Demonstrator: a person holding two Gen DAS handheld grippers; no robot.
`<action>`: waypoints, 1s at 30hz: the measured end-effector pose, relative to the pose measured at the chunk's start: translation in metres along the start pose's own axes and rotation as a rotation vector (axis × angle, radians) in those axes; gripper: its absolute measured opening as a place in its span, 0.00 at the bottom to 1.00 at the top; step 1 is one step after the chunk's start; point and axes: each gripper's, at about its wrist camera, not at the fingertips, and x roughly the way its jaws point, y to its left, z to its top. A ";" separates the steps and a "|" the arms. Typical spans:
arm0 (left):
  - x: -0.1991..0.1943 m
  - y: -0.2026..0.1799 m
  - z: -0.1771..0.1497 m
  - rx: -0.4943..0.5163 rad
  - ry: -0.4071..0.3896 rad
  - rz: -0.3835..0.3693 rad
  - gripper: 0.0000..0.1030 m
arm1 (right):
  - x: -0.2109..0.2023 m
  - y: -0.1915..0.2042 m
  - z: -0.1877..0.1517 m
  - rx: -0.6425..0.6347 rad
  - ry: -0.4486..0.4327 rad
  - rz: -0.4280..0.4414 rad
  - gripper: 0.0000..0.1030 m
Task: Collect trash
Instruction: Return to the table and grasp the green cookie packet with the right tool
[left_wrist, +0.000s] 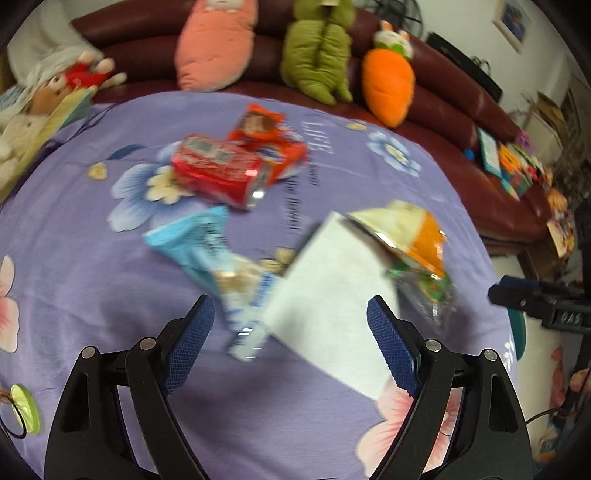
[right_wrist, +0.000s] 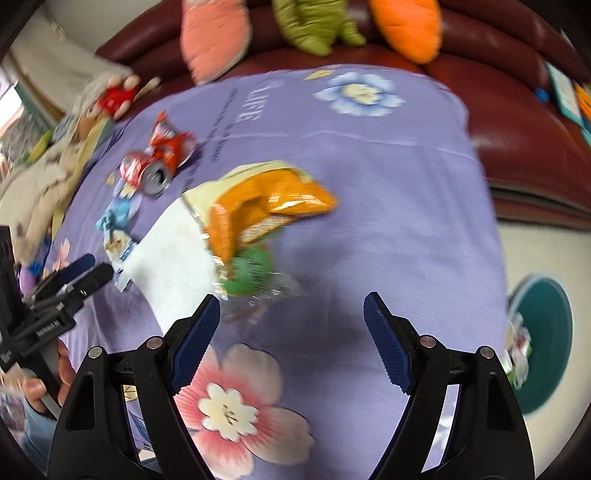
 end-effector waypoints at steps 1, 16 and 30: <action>0.000 0.008 0.000 -0.017 0.001 0.005 0.83 | 0.008 0.008 0.003 -0.017 0.013 0.005 0.74; 0.014 0.033 0.007 -0.026 0.026 0.013 0.83 | 0.075 0.038 0.012 -0.089 0.088 -0.006 0.59; 0.073 -0.056 0.023 0.298 0.153 -0.077 0.83 | 0.030 -0.008 -0.012 0.027 0.044 0.036 0.48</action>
